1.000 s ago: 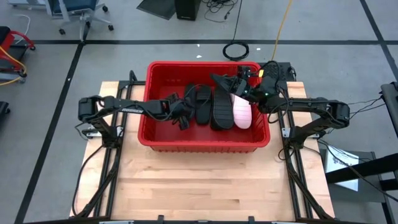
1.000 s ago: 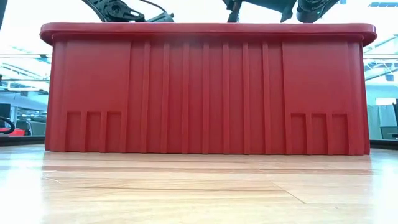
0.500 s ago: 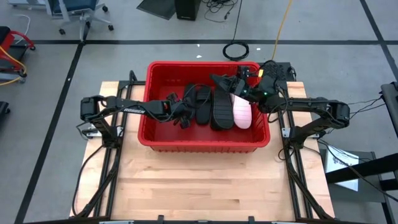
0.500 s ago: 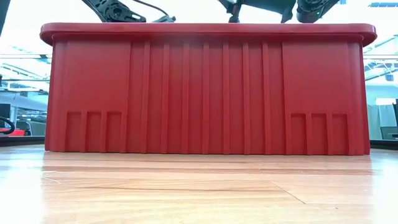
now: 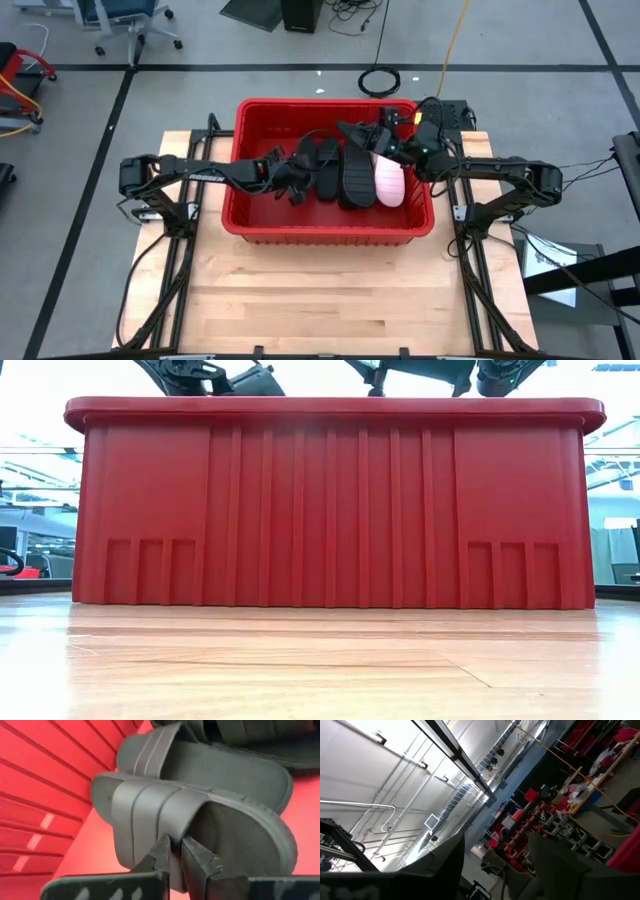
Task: Pick and place slides into bin
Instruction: Stack the black slide on top of the black slide in the red bin
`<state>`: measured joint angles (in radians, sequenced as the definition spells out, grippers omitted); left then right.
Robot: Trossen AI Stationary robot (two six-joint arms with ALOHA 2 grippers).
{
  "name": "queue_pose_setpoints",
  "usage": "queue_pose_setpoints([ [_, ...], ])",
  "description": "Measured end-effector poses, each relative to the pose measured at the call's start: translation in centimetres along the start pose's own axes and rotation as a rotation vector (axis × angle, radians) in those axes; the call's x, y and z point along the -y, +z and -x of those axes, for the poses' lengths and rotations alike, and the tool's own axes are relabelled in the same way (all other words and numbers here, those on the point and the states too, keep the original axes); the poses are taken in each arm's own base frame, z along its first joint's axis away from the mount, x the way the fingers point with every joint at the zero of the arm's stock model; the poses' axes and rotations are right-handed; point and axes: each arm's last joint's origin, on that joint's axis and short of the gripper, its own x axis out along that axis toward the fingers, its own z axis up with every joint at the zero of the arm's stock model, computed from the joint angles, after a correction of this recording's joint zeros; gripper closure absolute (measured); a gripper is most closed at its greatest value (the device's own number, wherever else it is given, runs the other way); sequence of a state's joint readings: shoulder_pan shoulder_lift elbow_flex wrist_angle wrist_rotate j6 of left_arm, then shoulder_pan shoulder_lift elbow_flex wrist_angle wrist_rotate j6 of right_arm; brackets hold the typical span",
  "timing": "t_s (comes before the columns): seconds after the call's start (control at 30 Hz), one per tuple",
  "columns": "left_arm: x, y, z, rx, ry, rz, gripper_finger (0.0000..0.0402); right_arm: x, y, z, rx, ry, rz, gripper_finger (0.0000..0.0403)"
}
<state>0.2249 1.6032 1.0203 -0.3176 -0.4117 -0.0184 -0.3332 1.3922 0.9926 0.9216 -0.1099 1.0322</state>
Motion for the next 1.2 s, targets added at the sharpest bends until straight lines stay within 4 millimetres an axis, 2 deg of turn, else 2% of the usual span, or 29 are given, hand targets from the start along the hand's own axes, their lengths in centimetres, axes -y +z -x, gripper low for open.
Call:
queue_pose_setpoints([
  [0.13, -0.2, 0.2, 0.8, 0.022, -0.005, 0.003, 0.0391, 0.4, -0.2, 0.0, -0.022, -0.036, -0.006, 0.0193],
  [0.37, -0.9, 1.0, 3.4, 0.113, 0.039, 0.126, 0.0399, 0.5, -0.4, 0.0, -0.053, -0.039, -0.01, 0.0193],
  [0.6, -2.8, 2.8, 6.1, 0.316, 0.088, 0.363, 0.0401, 0.5, -0.4, 0.0, -0.062, -0.033, -0.021, 0.0193],
  [0.7, -3.9, 3.6, 6.6, 0.413, 0.08, 0.493, 0.0401, 0.4, -0.5, 0.0, -0.09, -0.018, -0.053, 0.0193],
  [0.8, -4.7, 4.2, 6.5, 0.473, 0.031, 0.589, 0.0401, 0.3, -0.7, 0.0, -0.119, -0.001, -0.07, 0.0193],
  [0.97, -4.8, 4.2, 4.6, 0.458, -0.011, 0.761, 0.0402, -0.6, -0.7, 0.0, -0.097, 0.075, -0.095, 0.0193],
  [1.07, -4.5, 4.3, 3.7, 0.448, -0.06, 0.92, 0.0402, -1.0, -0.5, 0.0, -0.076, 0.109, -0.092, 0.0193],
  [1.2, -3.6, 4.0, 2.4, 0.435, -0.038, 1.117, 0.0401, -1.5, -0.2, 0.1, -0.046, 0.162, -0.098, 0.0193],
])
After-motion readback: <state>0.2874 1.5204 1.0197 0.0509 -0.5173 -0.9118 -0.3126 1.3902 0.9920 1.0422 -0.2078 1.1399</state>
